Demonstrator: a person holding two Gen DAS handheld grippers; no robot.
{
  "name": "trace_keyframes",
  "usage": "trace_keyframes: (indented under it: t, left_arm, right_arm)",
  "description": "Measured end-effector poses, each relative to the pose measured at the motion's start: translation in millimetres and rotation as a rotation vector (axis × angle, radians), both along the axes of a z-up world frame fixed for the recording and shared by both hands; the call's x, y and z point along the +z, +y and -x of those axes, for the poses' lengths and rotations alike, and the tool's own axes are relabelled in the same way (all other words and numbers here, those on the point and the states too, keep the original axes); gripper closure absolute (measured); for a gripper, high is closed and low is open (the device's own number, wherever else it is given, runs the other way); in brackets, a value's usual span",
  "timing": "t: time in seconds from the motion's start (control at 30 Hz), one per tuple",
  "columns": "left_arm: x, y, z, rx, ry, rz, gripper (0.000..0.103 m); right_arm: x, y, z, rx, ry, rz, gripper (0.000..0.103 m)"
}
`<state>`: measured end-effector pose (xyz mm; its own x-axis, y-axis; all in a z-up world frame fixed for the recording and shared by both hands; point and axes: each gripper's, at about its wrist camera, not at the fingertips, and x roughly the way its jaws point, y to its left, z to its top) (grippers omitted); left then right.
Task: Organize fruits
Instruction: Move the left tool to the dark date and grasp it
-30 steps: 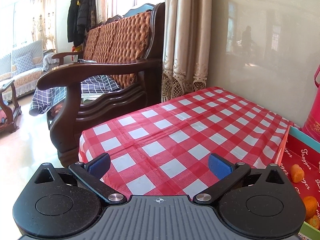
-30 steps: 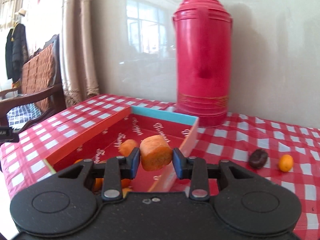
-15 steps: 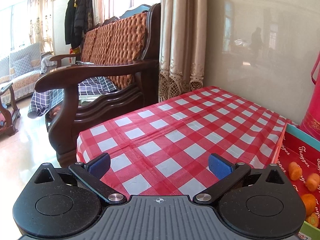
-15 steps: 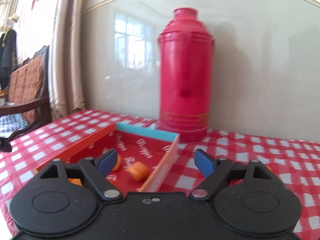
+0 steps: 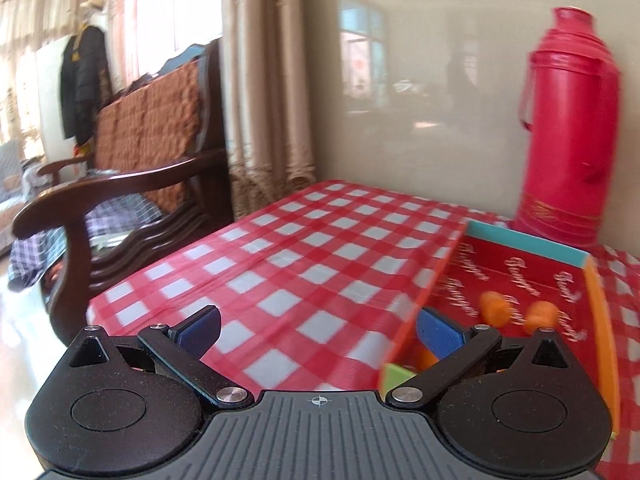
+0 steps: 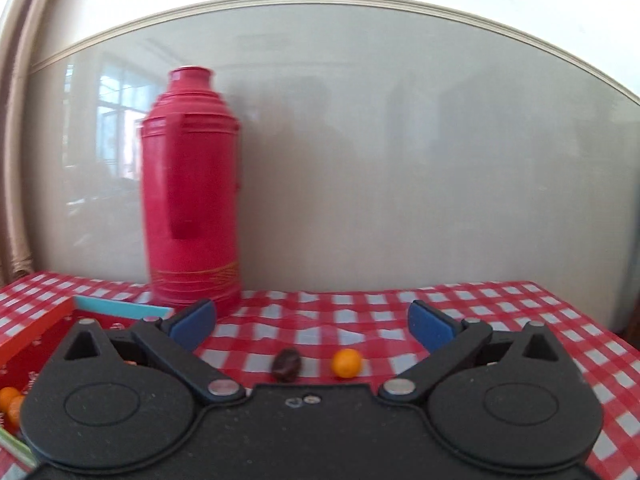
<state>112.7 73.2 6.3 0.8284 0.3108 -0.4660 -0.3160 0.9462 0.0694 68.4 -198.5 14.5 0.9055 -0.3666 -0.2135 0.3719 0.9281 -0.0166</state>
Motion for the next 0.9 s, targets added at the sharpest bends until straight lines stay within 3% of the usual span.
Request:
trace_keyframes:
  t: [0.47, 0.67, 0.9]
  left_arm:
    - [2, -151, -6, -0.451, 0.000, -0.098, 0.000]
    - [0, -211, -25, -0.569, 0.014, -0.133, 0.000]
    - [-11, -264, -55, -0.661, 0.039, -0.167, 0.000]
  right_arm:
    - [-3, -76, 44, -0.359, -0.031, -0.018, 0.006]
    - [-6, -93, 55, -0.399, -0.025, -0.009, 0.006]
    - [-6, -112, 73, -0.545, -0.041, 0.036, 0.006]
